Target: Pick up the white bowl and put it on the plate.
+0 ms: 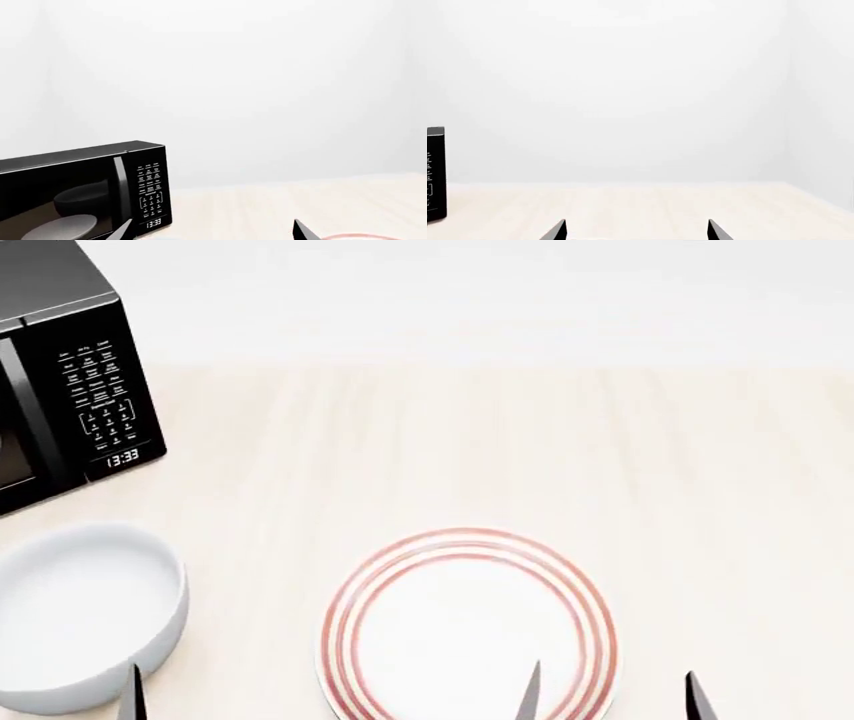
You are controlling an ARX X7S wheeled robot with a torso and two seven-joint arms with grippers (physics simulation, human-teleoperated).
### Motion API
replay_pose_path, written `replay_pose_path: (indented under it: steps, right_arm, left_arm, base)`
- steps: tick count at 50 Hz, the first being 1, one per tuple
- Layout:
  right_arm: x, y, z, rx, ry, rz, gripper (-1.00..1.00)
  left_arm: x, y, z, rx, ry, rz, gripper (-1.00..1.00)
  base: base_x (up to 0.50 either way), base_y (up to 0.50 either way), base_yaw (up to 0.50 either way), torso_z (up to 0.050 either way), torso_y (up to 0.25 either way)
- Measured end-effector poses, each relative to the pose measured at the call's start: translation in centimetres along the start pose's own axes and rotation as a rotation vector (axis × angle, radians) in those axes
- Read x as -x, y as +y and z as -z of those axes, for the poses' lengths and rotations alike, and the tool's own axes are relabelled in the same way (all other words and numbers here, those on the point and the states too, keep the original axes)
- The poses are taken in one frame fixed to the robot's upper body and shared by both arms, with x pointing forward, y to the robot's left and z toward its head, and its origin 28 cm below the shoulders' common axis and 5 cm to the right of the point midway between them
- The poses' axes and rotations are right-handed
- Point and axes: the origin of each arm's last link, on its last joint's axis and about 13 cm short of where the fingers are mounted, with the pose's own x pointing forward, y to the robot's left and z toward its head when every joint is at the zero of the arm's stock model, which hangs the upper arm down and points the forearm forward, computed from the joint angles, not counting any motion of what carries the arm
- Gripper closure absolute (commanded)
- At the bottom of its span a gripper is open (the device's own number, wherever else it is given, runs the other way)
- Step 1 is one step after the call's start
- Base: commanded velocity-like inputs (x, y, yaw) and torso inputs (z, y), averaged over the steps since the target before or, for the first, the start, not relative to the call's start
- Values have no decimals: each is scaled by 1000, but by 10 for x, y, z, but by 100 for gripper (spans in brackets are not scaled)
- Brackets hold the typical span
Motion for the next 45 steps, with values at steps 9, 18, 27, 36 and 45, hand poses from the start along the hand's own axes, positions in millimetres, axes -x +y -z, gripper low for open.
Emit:
replay_pose_path:
  steps: [9, 18, 27, 36, 45]
  right_arm:
    - [0, 0, 3, 4, 11, -3, -100]
    - [0, 1, 6, 5, 23, -7, -100]
    - [0, 1, 8, 4, 30, -8, -100]
    - [0, 1, 9, 3, 36, -7, -100]
    - [0, 1, 10, 1, 41, -10, -100]
  left_arm:
    - [-19, 9, -25, 23, -76, -28, -100]
    - [-39, 28, -79, -25, -154, -12, -100]
    - [-42, 47, -99, -137, -112, -34, -100]
    - [-50, 65, -107, -166, -28, -57, -100]
    - [-61, 82, -111, -159, 65, -91, -100]
  base:
    - [0, 0, 0, 0, 0]
    - [0, 0, 0, 0, 0]
    - [0, 0, 0, 0, 0]
    - [0, 0, 0, 0, 0]
    - [0, 0, 0, 0, 0]
